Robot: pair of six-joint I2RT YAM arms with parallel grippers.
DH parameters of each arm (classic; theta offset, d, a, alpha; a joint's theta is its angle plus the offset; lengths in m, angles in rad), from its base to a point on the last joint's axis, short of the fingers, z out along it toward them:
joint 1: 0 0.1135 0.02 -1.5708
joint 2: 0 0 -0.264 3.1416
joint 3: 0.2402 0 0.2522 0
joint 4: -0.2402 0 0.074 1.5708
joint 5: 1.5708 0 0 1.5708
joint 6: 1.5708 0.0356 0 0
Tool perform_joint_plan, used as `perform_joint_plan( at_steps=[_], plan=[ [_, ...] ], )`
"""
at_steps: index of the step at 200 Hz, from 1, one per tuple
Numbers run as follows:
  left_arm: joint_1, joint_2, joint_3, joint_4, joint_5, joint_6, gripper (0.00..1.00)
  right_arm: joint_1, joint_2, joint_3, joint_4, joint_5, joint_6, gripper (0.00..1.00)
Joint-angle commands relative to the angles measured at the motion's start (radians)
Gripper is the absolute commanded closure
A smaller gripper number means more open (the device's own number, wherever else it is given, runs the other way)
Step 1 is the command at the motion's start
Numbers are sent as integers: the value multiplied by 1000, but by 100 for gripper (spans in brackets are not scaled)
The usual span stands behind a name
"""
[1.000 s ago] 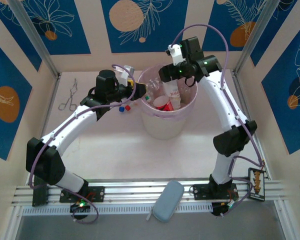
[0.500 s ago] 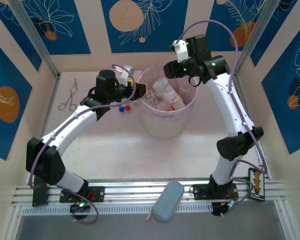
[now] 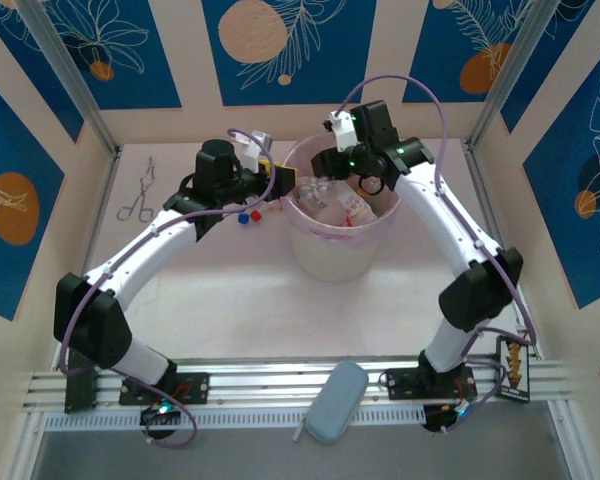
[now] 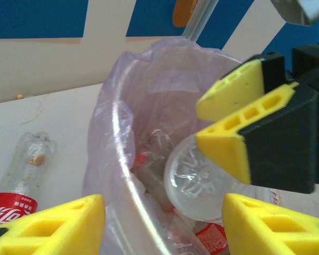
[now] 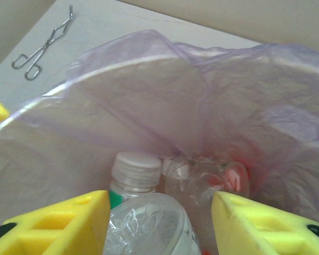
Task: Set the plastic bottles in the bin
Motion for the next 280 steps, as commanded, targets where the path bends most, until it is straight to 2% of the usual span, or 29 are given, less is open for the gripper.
perform_joint_plan(
  at_steps=[1, 22, 56, 71, 102, 155, 217, 280],
  plan=[
    [-8, 24, 7, -48, -2, 6, 40, -47, -34, -96, -38, -38, 38, 46],
    [-8, 23, 9, -45, -1, 5, 40, -55, -71, -61, -34, -65, 28, 41],
    [-7, 24, 3, -22, 3, -13, 40, -73, -118, 101, -96, -66, 6, 31],
    [-9, 27, 0, -15, 9, -20, 40, -75, -135, 153, -132, -54, 8, 31],
    [-9, 28, 0, -13, 12, -21, 40, -47, -190, 149, -140, -94, 35, 31],
    [-12, 27, 1, -16, 8, -23, 41, 65, -204, 50, -150, -62, 49, 34],
    [-17, 23, 2, -23, -3, -20, 41, 59, -255, -194, -91, -6, 87, 35],
    [-23, 25, 6, -28, -11, -22, 41, 24, -233, -278, -31, -32, 95, 35]
  ],
)
